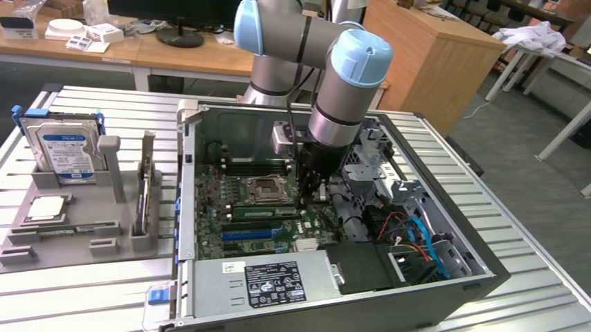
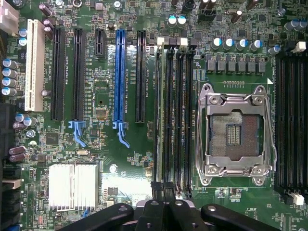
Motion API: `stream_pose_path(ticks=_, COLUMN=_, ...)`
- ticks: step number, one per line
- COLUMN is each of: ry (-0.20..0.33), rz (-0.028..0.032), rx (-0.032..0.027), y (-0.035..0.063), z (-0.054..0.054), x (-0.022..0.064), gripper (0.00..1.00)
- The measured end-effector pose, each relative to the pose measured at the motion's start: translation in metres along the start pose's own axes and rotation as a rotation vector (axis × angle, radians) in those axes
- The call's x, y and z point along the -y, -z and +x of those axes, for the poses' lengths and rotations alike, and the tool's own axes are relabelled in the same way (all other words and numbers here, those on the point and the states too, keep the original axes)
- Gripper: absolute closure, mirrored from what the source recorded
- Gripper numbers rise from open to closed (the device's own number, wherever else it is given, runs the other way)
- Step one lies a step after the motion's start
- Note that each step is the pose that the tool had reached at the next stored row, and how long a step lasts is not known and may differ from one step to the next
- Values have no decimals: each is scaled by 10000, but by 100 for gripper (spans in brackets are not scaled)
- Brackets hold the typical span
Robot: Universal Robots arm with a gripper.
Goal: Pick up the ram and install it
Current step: 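Press down the ram until it locks into place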
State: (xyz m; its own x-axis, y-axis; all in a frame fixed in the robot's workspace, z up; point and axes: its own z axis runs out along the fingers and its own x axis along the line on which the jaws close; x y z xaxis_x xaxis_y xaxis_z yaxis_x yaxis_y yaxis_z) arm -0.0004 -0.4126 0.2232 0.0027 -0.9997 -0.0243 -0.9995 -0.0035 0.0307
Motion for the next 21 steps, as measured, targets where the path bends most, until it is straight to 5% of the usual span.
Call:
stream_pose_path(ticks=11, ry=0, rz=0, rx=-1, y=266, z=-6, x=-8, gripper=89)
stream_pose_path(ticks=17, ry=1, rz=1, rx=2, y=279, z=-7, x=-16, gripper=89)
stream_pose_path(ticks=21, ry=0, rz=7, rx=1, y=275, z=-7, x=-143, gripper=89)
